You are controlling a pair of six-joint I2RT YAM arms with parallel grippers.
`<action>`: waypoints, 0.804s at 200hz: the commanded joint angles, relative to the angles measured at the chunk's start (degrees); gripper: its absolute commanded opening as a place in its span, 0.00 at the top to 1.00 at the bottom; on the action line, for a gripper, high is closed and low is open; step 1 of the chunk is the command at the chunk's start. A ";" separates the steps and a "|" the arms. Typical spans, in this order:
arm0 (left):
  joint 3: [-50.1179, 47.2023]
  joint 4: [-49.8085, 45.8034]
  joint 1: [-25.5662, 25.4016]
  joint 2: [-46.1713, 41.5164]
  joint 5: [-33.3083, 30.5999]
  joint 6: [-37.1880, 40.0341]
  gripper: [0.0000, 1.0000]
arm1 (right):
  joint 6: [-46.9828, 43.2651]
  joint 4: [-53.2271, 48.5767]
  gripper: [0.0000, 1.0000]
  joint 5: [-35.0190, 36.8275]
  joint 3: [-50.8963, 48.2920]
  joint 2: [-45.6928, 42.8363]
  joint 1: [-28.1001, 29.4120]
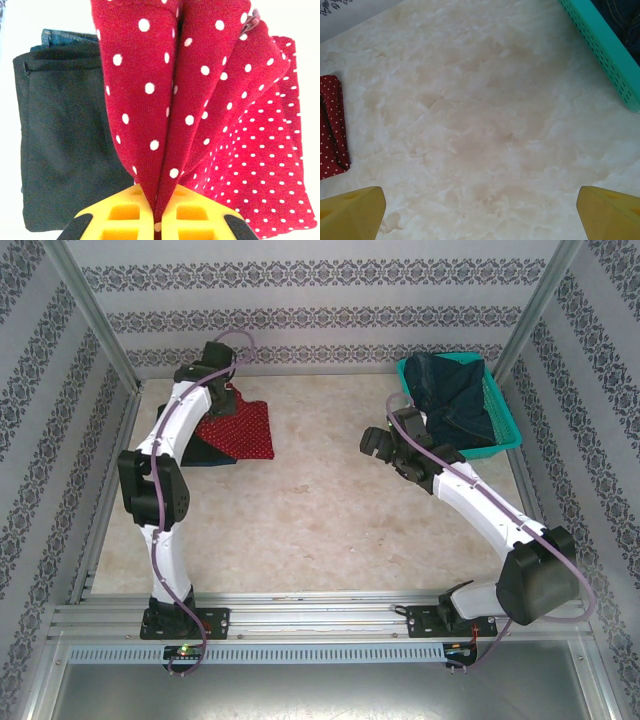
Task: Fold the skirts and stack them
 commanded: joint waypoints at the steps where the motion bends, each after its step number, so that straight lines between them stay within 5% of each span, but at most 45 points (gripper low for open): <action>1: 1.05 -2.06 2.75 -0.47 3.70 2.09 1.00 | 0.52 -0.15 0.02 0.38 -0.54 -0.85 -0.30; 107: -2.27 8.57 23.69 0.55 20.96 11.61 1.00 | 1.78 -0.59 0.02 -1.30 -0.22 0.27 -0.37; 161: 1.66 8.12 26.39 5.45 26.12 12.99 1.00 | 2.48 -0.64 0.02 -1.69 0.20 0.66 -0.43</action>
